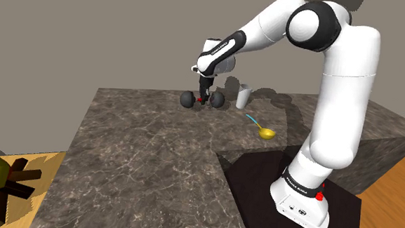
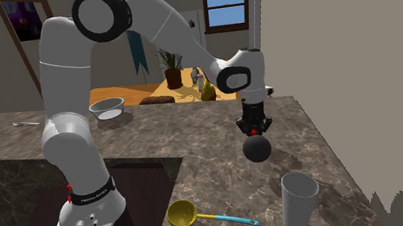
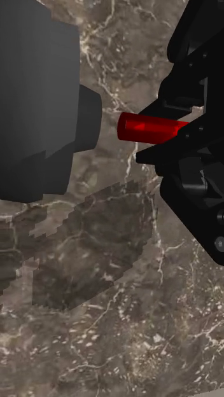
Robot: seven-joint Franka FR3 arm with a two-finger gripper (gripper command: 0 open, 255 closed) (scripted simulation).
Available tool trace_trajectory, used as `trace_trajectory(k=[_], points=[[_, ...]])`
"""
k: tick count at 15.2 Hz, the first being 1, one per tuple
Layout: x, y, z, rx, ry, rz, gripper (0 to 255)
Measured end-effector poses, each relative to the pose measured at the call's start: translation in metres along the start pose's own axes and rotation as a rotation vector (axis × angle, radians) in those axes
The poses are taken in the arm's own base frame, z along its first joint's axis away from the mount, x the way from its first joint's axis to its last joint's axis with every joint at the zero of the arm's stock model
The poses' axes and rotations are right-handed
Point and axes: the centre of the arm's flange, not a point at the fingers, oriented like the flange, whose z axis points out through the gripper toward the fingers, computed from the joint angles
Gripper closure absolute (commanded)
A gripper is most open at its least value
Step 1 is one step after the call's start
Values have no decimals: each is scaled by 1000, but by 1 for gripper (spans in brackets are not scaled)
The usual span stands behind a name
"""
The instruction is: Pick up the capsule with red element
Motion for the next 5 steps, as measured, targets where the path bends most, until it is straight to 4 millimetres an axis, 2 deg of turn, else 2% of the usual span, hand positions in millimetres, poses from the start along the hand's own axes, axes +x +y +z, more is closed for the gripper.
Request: trace_trajectory(k=[5], points=[[0,1,-25,0,0,0,255]])
